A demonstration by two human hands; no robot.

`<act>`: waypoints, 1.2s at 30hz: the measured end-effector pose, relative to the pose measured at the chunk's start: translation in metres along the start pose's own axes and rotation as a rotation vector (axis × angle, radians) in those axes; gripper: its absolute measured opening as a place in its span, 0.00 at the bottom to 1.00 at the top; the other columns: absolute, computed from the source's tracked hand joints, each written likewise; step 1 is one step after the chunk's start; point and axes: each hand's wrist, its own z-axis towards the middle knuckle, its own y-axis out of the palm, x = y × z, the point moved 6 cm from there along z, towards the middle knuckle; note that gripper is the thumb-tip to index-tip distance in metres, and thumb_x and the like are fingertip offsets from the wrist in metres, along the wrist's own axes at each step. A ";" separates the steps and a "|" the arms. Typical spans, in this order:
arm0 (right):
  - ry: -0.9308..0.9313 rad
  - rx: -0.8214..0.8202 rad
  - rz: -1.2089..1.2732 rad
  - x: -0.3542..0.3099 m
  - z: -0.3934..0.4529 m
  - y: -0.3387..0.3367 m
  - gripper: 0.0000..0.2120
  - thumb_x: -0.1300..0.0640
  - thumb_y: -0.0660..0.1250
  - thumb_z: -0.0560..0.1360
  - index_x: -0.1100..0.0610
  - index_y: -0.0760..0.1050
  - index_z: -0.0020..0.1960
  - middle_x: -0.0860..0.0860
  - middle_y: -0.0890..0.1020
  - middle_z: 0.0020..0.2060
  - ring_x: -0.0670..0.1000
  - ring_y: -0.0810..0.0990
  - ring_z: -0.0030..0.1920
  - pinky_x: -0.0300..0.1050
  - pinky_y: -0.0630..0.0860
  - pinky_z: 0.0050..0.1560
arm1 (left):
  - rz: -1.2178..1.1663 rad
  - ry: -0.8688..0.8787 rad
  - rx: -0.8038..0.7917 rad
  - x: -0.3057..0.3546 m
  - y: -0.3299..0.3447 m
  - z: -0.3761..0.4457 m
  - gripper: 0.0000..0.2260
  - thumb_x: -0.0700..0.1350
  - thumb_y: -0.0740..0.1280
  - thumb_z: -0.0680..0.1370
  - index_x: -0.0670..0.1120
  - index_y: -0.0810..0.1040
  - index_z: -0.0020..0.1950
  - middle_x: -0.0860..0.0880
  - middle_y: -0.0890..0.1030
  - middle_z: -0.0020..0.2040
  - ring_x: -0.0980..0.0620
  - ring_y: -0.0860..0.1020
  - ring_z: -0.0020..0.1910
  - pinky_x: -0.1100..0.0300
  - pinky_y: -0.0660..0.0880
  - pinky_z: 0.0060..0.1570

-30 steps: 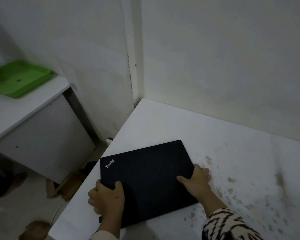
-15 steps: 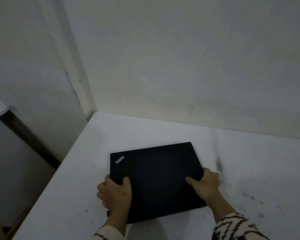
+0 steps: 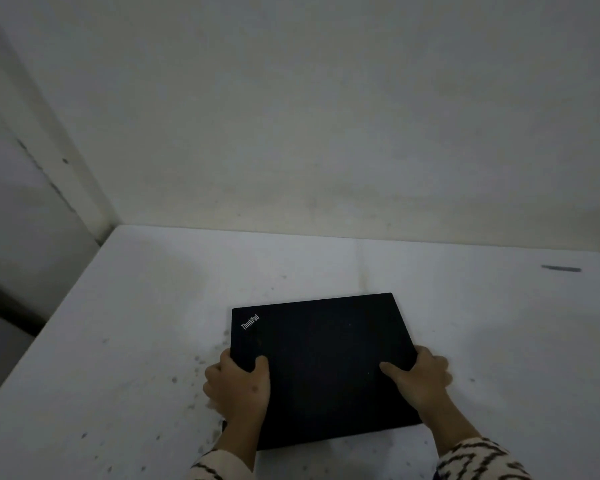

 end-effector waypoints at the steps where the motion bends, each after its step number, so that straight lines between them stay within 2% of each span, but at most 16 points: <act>1: -0.002 0.001 0.003 0.003 0.002 -0.002 0.33 0.49 0.74 0.68 0.59 0.66 0.67 0.59 0.65 0.63 0.62 0.64 0.64 0.59 0.69 0.64 | 0.001 -0.003 -0.002 0.000 0.003 -0.003 0.21 0.47 0.68 0.72 0.41 0.73 0.63 0.37 0.70 0.62 0.36 0.67 0.62 0.43 0.70 0.58; 14: 0.014 -0.036 0.032 0.028 0.029 -0.022 0.31 0.52 0.74 0.68 0.60 0.67 0.66 0.59 0.65 0.63 0.62 0.66 0.64 0.60 0.70 0.65 | 0.037 0.016 0.001 0.015 0.031 -0.027 0.23 0.47 0.68 0.72 0.40 0.72 0.64 0.36 0.71 0.62 0.37 0.68 0.62 0.46 0.70 0.58; 28: 0.042 -0.013 0.040 0.028 0.042 -0.022 0.32 0.51 0.74 0.69 0.60 0.65 0.67 0.59 0.65 0.63 0.62 0.66 0.64 0.59 0.70 0.64 | 0.074 0.030 -0.033 0.017 0.049 -0.018 0.22 0.46 0.66 0.73 0.41 0.71 0.65 0.37 0.70 0.64 0.36 0.67 0.64 0.41 0.70 0.60; 30: 0.054 -0.018 0.040 0.026 0.043 -0.021 0.33 0.51 0.73 0.69 0.59 0.63 0.68 0.59 0.64 0.64 0.62 0.65 0.65 0.60 0.70 0.65 | 0.079 0.034 -0.029 0.016 0.052 -0.026 0.24 0.47 0.65 0.73 0.42 0.68 0.69 0.38 0.69 0.67 0.37 0.66 0.66 0.39 0.67 0.65; 32: 0.052 -0.029 0.025 0.023 0.044 -0.020 0.33 0.51 0.71 0.69 0.58 0.61 0.69 0.58 0.63 0.65 0.62 0.64 0.65 0.61 0.69 0.65 | 0.099 0.029 -0.020 0.015 0.057 -0.041 0.30 0.47 0.65 0.73 0.43 0.62 0.73 0.41 0.65 0.72 0.40 0.62 0.71 0.37 0.58 0.71; 34: 0.028 -0.038 -0.006 0.018 0.045 -0.020 0.34 0.51 0.70 0.70 0.57 0.59 0.70 0.58 0.62 0.66 0.62 0.63 0.65 0.60 0.68 0.66 | 0.160 0.013 -0.035 0.010 0.066 -0.062 0.36 0.49 0.64 0.74 0.43 0.52 0.77 0.44 0.55 0.78 0.44 0.52 0.76 0.39 0.47 0.74; 36: -0.003 -0.047 -0.044 0.013 0.047 -0.020 0.34 0.50 0.69 0.71 0.57 0.58 0.71 0.58 0.61 0.67 0.62 0.62 0.66 0.59 0.67 0.66 | 0.207 -0.033 -0.084 0.001 0.078 -0.081 0.41 0.51 0.64 0.74 0.43 0.43 0.77 0.45 0.43 0.79 0.47 0.42 0.78 0.41 0.41 0.74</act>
